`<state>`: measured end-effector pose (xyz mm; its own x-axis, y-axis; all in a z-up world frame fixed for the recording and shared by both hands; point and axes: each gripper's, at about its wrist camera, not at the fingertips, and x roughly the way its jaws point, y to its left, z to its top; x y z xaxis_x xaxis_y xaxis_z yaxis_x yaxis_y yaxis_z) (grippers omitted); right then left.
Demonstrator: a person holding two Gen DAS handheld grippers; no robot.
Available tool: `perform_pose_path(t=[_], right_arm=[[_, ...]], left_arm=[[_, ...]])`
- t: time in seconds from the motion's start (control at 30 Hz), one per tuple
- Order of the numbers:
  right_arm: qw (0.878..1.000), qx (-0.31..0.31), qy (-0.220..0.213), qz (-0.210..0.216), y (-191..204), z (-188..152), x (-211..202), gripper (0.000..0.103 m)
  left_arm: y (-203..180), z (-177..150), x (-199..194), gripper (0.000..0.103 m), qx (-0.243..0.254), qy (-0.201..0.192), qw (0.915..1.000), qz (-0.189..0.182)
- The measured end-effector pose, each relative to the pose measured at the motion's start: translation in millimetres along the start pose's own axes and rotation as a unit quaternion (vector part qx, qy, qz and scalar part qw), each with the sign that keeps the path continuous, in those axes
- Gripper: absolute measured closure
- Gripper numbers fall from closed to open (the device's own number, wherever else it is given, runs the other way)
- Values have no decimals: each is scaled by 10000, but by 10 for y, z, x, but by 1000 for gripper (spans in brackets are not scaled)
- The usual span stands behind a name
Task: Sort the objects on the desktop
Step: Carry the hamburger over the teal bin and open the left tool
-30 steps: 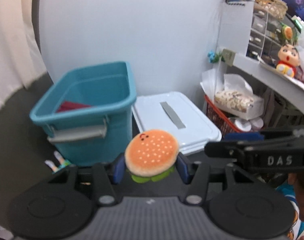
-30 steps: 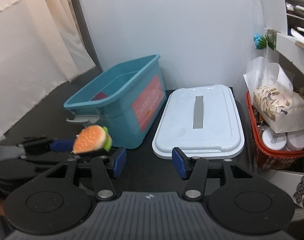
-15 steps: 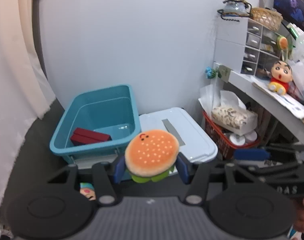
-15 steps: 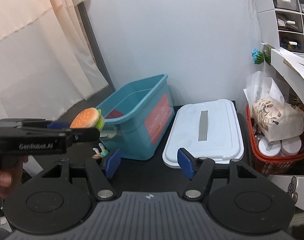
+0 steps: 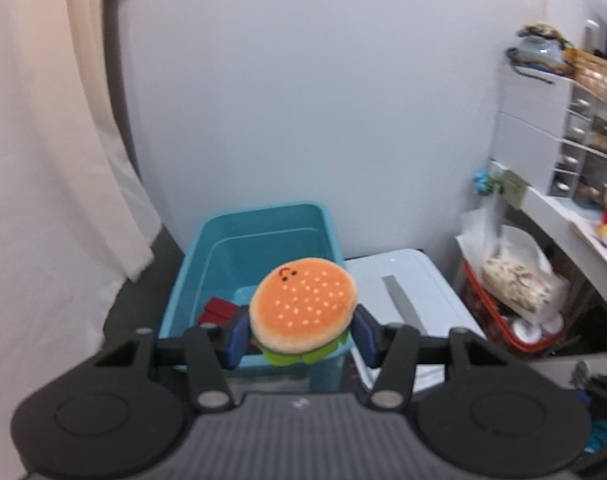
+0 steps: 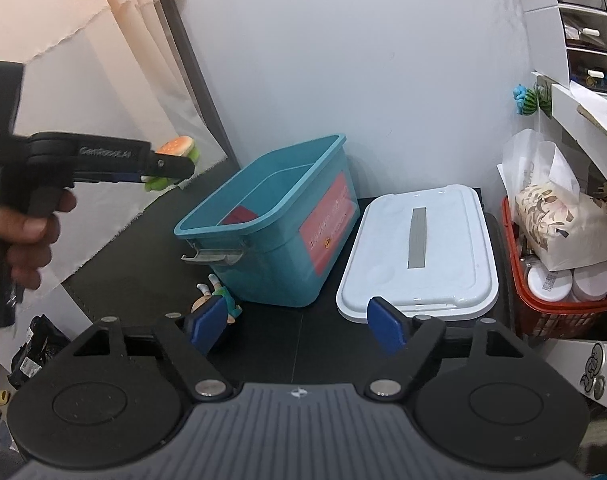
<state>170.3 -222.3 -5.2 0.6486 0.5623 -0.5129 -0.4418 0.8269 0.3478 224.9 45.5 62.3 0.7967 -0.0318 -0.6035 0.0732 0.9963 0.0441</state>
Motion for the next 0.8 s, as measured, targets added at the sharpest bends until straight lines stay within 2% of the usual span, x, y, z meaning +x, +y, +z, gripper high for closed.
perform_pose_path(t=[0.57, 0.8], right_arm=[[9988, 136, 467, 45, -115, 5, 370, 22], [9981, 193, 589, 27, -175, -1, 547, 22]], left_arm=[[214, 65, 899, 46, -302, 486, 9980, 251], [261, 106, 1100, 40, -360, 641, 9963, 433]])
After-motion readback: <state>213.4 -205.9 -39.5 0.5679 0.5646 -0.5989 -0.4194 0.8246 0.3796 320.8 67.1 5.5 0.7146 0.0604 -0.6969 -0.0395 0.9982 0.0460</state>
